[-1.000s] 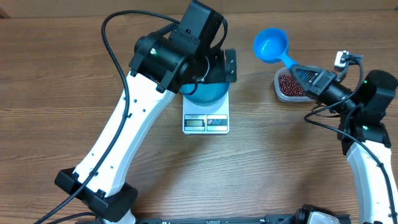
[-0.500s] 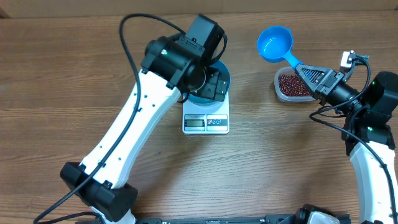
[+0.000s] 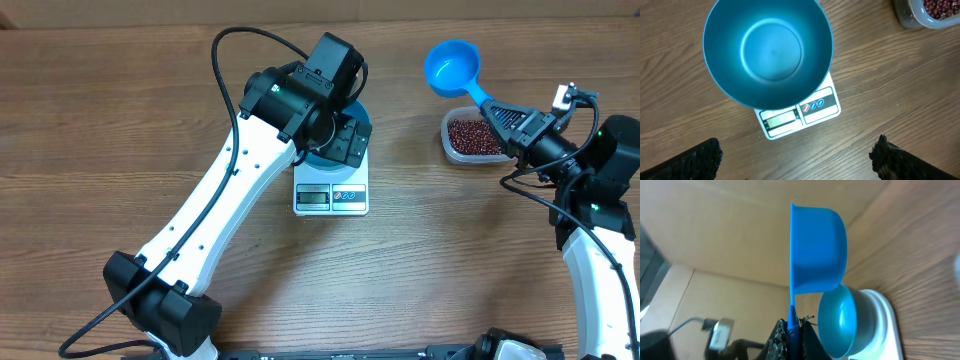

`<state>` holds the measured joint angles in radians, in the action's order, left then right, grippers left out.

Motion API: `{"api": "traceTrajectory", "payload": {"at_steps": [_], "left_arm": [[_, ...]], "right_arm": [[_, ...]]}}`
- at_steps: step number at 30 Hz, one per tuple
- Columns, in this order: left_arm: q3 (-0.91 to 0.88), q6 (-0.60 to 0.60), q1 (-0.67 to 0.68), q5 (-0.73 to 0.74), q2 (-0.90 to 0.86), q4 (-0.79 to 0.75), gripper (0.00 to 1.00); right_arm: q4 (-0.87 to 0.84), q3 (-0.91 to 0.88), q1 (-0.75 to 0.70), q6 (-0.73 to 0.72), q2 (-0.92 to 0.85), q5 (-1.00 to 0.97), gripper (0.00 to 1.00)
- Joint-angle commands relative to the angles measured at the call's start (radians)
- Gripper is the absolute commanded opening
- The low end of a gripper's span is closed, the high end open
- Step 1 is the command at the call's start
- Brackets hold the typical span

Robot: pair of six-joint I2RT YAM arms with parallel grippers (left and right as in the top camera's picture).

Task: Scoop item into bowl and weigh 150g on scale

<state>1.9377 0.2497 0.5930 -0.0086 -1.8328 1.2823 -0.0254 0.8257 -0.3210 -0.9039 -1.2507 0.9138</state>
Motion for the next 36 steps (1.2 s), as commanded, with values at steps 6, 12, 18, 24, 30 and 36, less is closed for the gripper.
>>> {"api": "traceTrajectory", "payload": {"at_steps": [6, 12, 18, 24, 30, 36], "left_arm": [[-0.001, -0.090, -0.005, 0.006, 0.005, -0.042, 1.00], [-0.007, -0.133, -0.006, -0.010, 0.005, -0.060, 1.00], [-0.059, -0.150, -0.006, -0.005, 0.002, -0.064, 1.00], [-0.092, -0.156, -0.005, 0.010, 0.002, -0.060, 1.00], [-0.120, -0.238, -0.005, 0.010, 0.002, -0.068, 1.00], [-0.229, -0.256, -0.002, 0.084, 0.002, -0.128, 0.79]], "right_arm": [[0.132, 0.019, -0.003, -0.046, 0.012, -0.287, 0.04], [0.276, 0.019, -0.003, -0.034, 0.095, -0.462, 0.04], [0.391, 0.019, -0.003, -0.010, 0.170, -0.454, 0.04], [0.536, 0.019, -0.004, -0.003, 0.179, -0.400, 0.04], [0.520, 0.020, -0.003, 0.100, 0.179, -0.396, 0.04], [0.501, 0.048, -0.004, 0.201, 0.179, -0.397, 0.04]]}}
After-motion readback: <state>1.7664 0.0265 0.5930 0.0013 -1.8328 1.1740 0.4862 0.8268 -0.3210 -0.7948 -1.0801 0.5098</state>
